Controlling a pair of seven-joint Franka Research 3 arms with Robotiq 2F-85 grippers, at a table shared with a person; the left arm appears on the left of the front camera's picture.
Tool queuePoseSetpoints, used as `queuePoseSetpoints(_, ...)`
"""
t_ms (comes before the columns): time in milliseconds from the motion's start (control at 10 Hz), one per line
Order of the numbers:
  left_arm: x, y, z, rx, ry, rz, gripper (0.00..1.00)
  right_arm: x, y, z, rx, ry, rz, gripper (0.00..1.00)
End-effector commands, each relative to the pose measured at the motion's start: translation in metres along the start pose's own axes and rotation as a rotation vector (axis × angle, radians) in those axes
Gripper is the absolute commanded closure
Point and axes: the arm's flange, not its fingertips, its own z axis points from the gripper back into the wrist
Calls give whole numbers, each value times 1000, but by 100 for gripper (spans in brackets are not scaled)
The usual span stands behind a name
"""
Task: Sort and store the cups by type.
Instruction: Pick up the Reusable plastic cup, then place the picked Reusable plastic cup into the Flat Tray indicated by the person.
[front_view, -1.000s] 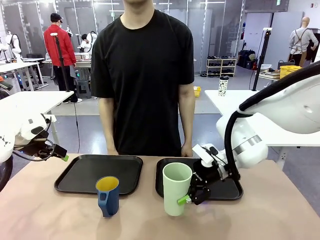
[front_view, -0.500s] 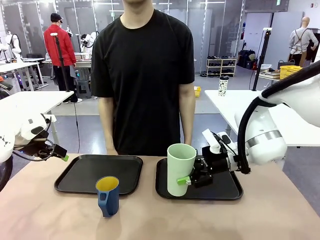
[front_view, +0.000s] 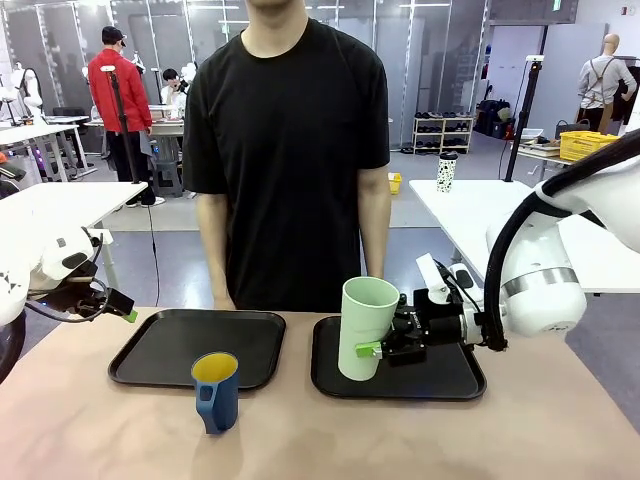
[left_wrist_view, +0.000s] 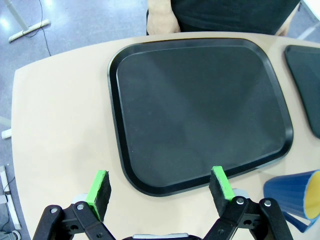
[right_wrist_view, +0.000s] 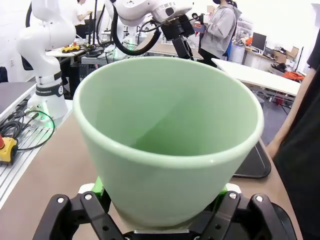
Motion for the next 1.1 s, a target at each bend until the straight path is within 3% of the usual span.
queuePoseSetpoints(0, 1, -1, 2, 0, -4, 0, 0, 0, -1, -2, 23, -5, 5, 49)
queuePoseSetpoints(1000, 1, -1, 2, 0, -4, 0, 0, 0, -1, -2, 23, -5, 5, 49)
